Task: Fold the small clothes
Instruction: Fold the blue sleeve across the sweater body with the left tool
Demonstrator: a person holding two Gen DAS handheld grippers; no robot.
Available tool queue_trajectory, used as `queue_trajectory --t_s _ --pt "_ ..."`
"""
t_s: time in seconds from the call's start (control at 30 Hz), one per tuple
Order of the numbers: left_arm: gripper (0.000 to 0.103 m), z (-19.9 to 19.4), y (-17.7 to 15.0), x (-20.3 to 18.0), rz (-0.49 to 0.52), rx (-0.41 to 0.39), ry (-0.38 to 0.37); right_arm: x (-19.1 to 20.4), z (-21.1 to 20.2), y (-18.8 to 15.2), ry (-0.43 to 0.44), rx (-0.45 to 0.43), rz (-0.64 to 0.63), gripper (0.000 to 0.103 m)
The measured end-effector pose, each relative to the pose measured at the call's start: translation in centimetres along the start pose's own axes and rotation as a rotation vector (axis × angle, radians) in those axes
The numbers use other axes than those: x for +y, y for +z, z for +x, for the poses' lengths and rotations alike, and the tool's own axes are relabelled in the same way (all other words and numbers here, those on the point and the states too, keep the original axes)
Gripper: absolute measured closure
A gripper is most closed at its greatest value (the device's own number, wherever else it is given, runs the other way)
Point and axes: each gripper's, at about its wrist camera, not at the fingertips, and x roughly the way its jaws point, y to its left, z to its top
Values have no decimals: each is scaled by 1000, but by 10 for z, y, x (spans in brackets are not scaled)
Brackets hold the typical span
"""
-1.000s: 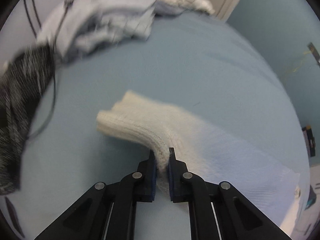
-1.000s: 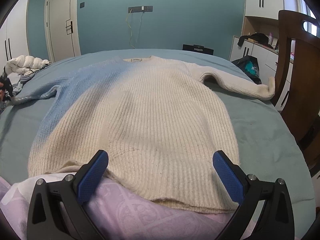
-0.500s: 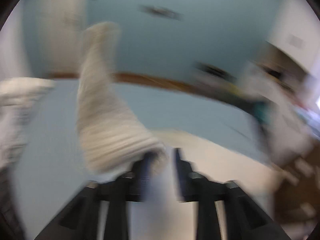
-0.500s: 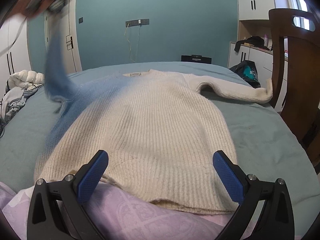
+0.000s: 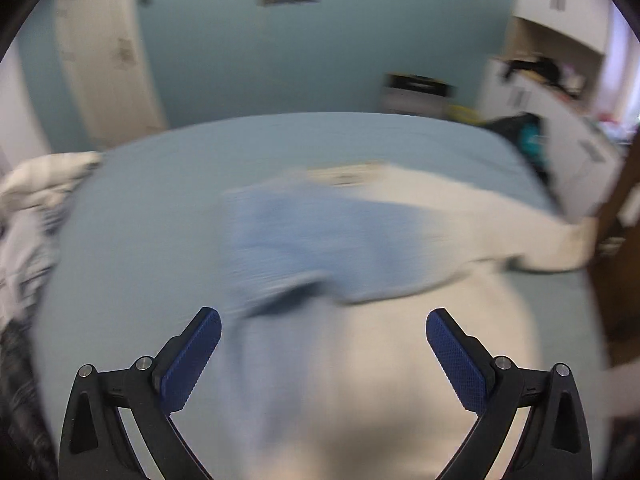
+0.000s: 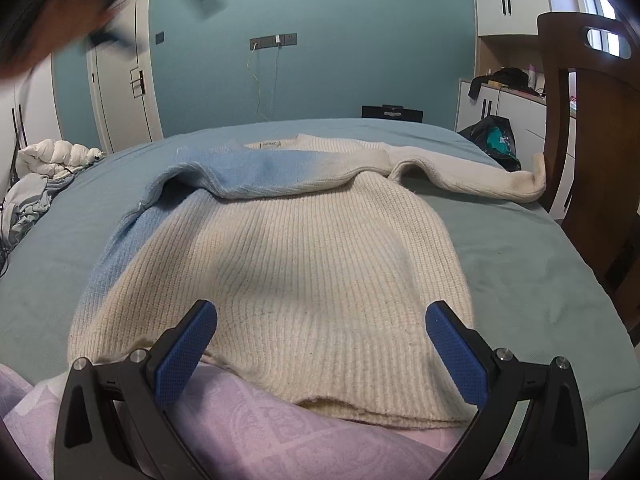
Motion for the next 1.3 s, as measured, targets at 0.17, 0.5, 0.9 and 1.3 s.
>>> queue_trajectory --t_s 0.17,0.5,0.9,1.3 --pt "0 35 -62 72 -75 3 74 -3 8 7 9 115 35 1" --pt "0 115 -68 111 -123 88 -18 -75 84 168 426 321 417 28" --pt "0 162 -72 138 -188 143 6 -134 326 179 141 650 681 67" --pt "0 176 -76 126 -219 173 10 -110 313 235 18 631 517 95"
